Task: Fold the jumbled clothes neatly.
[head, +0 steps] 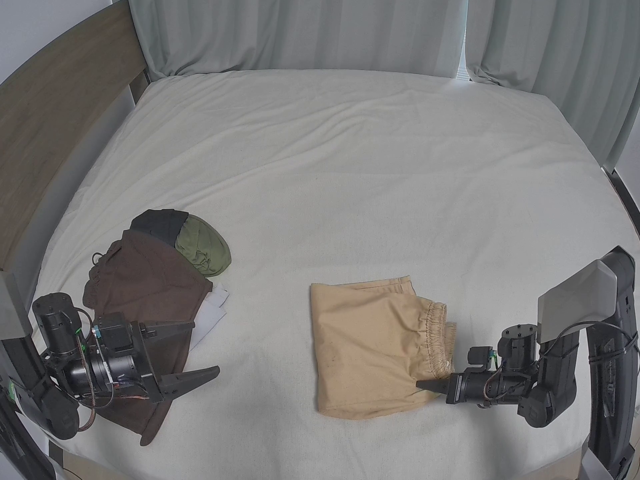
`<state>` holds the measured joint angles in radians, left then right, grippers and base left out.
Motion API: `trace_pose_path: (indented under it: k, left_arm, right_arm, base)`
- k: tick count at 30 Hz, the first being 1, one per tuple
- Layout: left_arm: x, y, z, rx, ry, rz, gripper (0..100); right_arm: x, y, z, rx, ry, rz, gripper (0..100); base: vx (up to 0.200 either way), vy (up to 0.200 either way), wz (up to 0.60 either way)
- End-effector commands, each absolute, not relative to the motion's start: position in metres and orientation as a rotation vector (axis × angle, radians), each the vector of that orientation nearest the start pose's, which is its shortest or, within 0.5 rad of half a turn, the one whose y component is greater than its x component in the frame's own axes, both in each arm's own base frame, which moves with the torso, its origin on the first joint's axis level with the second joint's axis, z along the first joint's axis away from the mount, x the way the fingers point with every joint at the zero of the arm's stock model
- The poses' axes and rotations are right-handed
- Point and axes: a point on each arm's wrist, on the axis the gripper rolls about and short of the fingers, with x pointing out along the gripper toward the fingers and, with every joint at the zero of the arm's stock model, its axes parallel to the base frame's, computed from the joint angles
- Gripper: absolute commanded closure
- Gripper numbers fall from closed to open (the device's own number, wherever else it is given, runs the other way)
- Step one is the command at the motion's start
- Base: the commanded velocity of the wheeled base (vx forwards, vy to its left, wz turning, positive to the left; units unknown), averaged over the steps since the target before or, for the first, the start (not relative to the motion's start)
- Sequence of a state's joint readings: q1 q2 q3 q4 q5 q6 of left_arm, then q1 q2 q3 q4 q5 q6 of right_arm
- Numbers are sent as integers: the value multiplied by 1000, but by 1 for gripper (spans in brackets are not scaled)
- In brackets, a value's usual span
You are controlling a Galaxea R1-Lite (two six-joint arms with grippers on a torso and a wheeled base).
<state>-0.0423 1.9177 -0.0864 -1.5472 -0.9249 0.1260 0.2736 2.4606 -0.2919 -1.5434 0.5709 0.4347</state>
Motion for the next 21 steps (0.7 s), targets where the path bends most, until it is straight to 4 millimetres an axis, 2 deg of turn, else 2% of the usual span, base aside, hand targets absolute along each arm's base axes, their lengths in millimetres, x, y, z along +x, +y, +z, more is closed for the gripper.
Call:
trace_pose_path:
  k: [1,6,10,15,21]
  left_arm:
    - [219,-27,67,-12,209,-975,0]
    - [219,-28,67,-13,210,-977,0]
    - [219,-28,67,-11,207,-977,0]
    - [219,-28,68,-11,206,-977,0]
    - [219,-28,68,-10,206,-977,0]
  right_arm:
    - [265,87,-55,489,800,668,100]
    - [264,91,-52,480,791,686,100]
    - [262,101,-24,456,711,749,100]
    - [261,104,4,446,616,786,100]
    - [260,105,20,442,563,807,100]
  base:
    - [0,0,0]
    - [0,0,0]
    - [0,0,0]
    - [0,0,0]
    - [0,0,0]
